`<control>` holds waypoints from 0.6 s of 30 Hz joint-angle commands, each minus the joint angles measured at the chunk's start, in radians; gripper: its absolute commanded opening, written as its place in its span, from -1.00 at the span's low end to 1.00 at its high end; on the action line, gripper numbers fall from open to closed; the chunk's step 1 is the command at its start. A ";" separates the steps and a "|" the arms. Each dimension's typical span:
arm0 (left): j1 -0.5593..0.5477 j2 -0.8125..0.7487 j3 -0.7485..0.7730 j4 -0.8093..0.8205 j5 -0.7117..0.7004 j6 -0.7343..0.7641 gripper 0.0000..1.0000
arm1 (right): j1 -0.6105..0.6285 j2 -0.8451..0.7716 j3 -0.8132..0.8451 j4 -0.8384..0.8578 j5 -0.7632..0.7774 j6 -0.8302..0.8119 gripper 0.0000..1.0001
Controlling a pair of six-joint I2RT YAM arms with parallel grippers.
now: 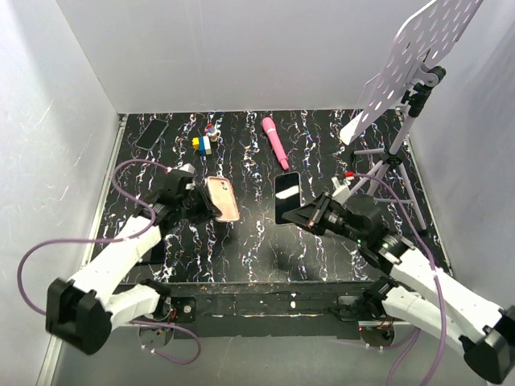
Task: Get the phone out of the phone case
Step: Remove the phone case from the phone, then place the phone at the center of the board.
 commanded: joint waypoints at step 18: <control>0.006 -0.427 0.029 -0.278 -0.562 0.303 -1.00 | -0.033 1.285 1.049 -0.328 -0.266 -0.736 -0.97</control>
